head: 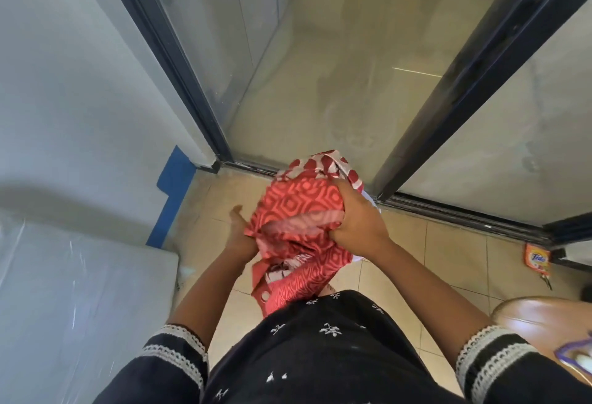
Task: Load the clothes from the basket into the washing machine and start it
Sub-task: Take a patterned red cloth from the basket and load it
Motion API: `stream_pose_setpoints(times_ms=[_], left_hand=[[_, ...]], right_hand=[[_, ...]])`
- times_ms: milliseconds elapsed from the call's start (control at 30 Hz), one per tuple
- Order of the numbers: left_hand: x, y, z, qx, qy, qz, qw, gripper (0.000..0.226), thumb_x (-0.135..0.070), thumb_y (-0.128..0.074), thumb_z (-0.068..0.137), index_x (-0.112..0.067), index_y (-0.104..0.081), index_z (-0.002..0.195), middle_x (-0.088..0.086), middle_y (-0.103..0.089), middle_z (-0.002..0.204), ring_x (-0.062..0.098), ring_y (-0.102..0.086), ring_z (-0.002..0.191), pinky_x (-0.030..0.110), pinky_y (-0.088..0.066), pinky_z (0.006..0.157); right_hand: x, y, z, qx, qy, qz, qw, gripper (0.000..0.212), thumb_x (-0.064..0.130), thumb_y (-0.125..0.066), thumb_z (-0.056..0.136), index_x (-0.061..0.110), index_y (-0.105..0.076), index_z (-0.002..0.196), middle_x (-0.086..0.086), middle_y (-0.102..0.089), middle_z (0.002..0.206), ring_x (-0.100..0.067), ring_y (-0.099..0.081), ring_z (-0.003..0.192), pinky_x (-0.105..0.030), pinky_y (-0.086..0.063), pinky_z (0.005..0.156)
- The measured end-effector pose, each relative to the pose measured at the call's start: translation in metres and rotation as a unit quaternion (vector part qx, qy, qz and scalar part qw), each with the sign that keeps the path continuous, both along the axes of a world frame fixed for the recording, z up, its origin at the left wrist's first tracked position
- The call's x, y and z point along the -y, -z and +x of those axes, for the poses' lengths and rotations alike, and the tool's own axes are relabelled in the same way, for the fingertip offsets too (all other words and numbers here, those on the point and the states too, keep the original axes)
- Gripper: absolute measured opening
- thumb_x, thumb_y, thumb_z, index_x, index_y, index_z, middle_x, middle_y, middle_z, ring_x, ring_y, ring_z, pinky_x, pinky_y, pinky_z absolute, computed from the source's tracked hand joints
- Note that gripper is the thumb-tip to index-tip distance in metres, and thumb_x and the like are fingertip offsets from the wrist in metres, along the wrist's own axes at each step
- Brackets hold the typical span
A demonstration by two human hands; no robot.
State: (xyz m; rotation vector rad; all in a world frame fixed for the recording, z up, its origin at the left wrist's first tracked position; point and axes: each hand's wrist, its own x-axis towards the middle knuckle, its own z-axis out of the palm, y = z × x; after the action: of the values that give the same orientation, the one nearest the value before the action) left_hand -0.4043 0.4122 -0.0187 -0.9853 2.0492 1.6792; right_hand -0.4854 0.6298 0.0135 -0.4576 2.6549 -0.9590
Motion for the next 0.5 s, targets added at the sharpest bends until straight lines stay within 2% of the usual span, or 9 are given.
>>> stream_pose_setpoints(times_ms=[67, 100, 167, 233, 300, 367, 433, 467, 500], left_hand=[[0.009, 0.009, -0.002, -0.031, 0.076, -0.094, 0.992, 0.118, -0.018, -0.091, 0.067, -0.03, -0.009, 0.151, 0.01, -0.017, 0.159, 0.029, -0.032, 0.138, 0.052, -0.035, 0.113], [0.009, 0.003, -0.003, -0.064, 0.121, -0.101, 0.985, 0.128, -0.022, -0.094, 0.062, -0.038, -0.004, 0.152, 0.001, -0.01, 0.16, 0.025, -0.026, 0.142, 0.05, -0.033, 0.115], [-0.009, -0.012, -0.01, -0.116, 0.196, -0.063, 0.972, 0.132, -0.027, -0.095, 0.057, -0.045, -0.003, 0.15, -0.014, -0.009, 0.156, 0.014, -0.024, 0.141, 0.041, -0.037, 0.112], [-0.028, -0.013, -0.017, -0.191, 0.214, -0.045, 0.957, 0.116, -0.019, -0.091, 0.06, -0.038, -0.015, 0.145, -0.001, -0.028, 0.149, 0.014, -0.044, 0.133, 0.037, -0.051, 0.102], [-0.034, -0.021, -0.02, -0.208, 0.14, -0.038, 0.967, 0.08, -0.015, -0.08, 0.069, -0.026, -0.036, 0.135, 0.004, -0.058, 0.125, 0.015, -0.062, 0.112, 0.037, -0.057, 0.091], [-0.028, -0.029, -0.023, -0.203, 0.071, 0.0, 0.977, 0.052, -0.015, -0.067, 0.078, -0.016, -0.05, 0.127, 0.003, -0.069, 0.111, 0.017, -0.068, 0.103, 0.034, -0.058, 0.088], [-0.027, -0.037, -0.024, -0.195, -0.003, 0.097, 0.976, 0.016, -0.005, -0.052, 0.093, -0.003, -0.059, 0.107, 0.007, -0.072, 0.091, 0.01, -0.072, 0.084, 0.029, -0.057, 0.078], [-0.022, -0.024, -0.025, -0.163, -0.056, 0.128, 0.977, 0.018, -0.002, -0.041, 0.099, -0.003, -0.058, 0.092, 0.006, -0.069, 0.077, 0.005, -0.07, 0.068, 0.025, -0.055, 0.068], [-0.016, -0.012, -0.023, -0.116, -0.121, 0.174, 0.97, 0.03, -0.008, -0.034, 0.104, -0.005, -0.057, 0.086, 0.003, -0.066, 0.072, 0.004, -0.066, 0.061, 0.023, -0.054, 0.061]], right_hand=[[0.0, -0.004, -0.004, -0.054, -0.057, 0.148, 0.986, 0.088, 0.018, -0.073, 0.07, 0.034, -0.03, 0.146, -0.002, -0.048, 0.132, -0.029, -0.053, 0.117, -0.038, -0.052, 0.077], [0.003, -0.009, -0.004, -0.068, -0.087, 0.19, 0.975, 0.091, 0.019, -0.074, 0.071, 0.036, -0.027, 0.147, -0.003, -0.042, 0.139, -0.03, -0.048, 0.123, -0.042, -0.053, 0.084], [0.016, -0.016, 0.003, -0.086, -0.129, 0.188, 0.97, 0.091, 0.019, -0.076, 0.073, 0.035, -0.028, 0.148, -0.004, -0.036, 0.144, -0.03, -0.041, 0.127, -0.043, -0.052, 0.09], [0.033, -0.021, 0.015, -0.134, -0.15, 0.12, 0.972, 0.087, 0.015, -0.076, 0.071, 0.033, -0.035, 0.145, -0.003, -0.04, 0.136, -0.027, -0.042, 0.121, -0.035, -0.048, 0.081], [0.043, -0.029, 0.019, -0.148, -0.142, 0.019, 0.979, 0.081, 0.009, -0.07, 0.07, 0.03, -0.04, 0.142, 0.0, -0.044, 0.126, -0.023, -0.046, 0.114, -0.029, -0.041, 0.074], [0.042, -0.039, 0.012, -0.091, -0.143, -0.11, 0.979, 0.078, 0.017, -0.073, 0.075, 0.031, -0.038, 0.142, 0.003, -0.046, 0.131, -0.017, -0.048, 0.119, -0.03, -0.047, 0.085], [0.033, -0.044, 0.005, -0.03, -0.156, -0.21, 0.965, 0.09, 0.033, -0.085, 0.073, 0.035, -0.032, 0.145, 0.007, -0.038, 0.145, -0.009, -0.041, 0.133, -0.027, -0.042, 0.106], [0.028, -0.042, 0.002, -0.023, -0.157, -0.222, 0.962, 0.101, 0.042, -0.089, 0.067, 0.035, -0.028, 0.148, 0.008, -0.031, 0.151, -0.008, -0.034, 0.14, -0.026, -0.035, 0.113], [0.024, -0.036, 0.0, -0.031, -0.152, -0.202, 0.967, 0.112, 0.049, -0.09, 0.061, 0.036, -0.023, 0.15, 0.009, -0.023, 0.156, -0.009, -0.025, 0.145, -0.03, -0.028, 0.118]])
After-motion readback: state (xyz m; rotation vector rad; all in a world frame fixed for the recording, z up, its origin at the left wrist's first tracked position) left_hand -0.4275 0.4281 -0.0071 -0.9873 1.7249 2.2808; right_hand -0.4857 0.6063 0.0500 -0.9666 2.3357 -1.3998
